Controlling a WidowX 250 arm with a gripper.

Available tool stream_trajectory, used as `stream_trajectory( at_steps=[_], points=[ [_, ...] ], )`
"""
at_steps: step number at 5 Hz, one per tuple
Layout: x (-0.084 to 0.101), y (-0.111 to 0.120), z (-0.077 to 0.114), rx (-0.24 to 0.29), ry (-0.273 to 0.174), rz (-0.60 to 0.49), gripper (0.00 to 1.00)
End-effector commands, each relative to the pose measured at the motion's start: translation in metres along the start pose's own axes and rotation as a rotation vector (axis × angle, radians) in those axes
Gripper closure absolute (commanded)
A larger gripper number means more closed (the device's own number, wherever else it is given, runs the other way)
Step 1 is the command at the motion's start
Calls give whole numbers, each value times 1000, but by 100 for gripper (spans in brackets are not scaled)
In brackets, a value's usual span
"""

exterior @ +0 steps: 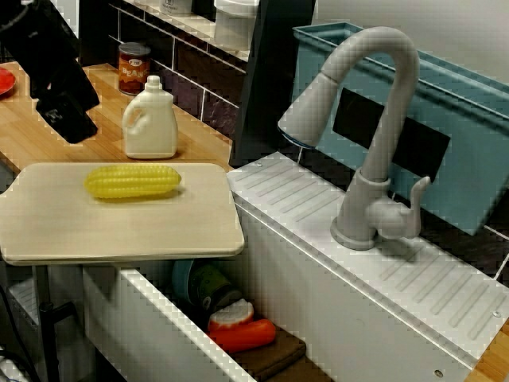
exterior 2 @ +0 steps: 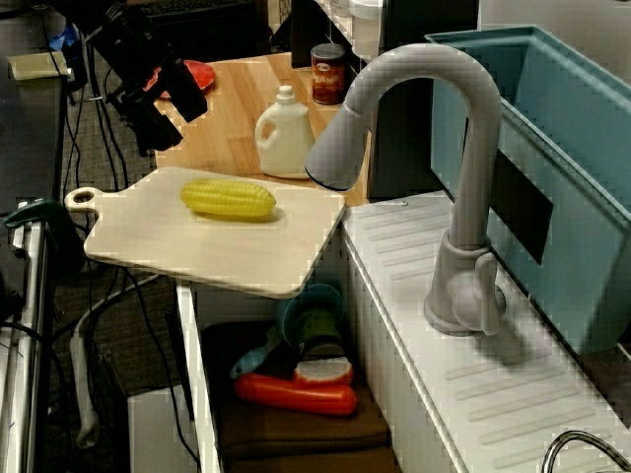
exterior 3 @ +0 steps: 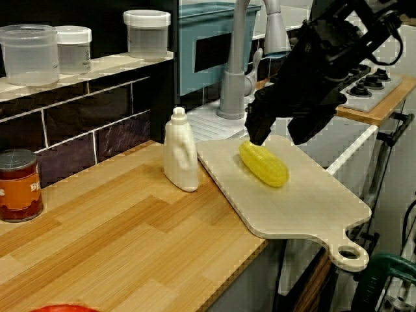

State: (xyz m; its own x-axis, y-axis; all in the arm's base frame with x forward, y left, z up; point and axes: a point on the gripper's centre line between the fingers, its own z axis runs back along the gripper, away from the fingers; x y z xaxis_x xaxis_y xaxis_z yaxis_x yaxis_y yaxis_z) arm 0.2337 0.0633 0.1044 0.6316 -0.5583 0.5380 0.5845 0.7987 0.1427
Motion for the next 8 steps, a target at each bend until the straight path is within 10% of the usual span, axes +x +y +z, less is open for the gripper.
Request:
stream_trajectory(
  at_steps=[1, 4, 8],
  points=[
    [11, -14, -19, 32, 67, -56, 0],
    [32, -16, -21, -29, 91, -49, 0],
    [30, -20, -51, 27, 202, -104, 0]
  ],
)
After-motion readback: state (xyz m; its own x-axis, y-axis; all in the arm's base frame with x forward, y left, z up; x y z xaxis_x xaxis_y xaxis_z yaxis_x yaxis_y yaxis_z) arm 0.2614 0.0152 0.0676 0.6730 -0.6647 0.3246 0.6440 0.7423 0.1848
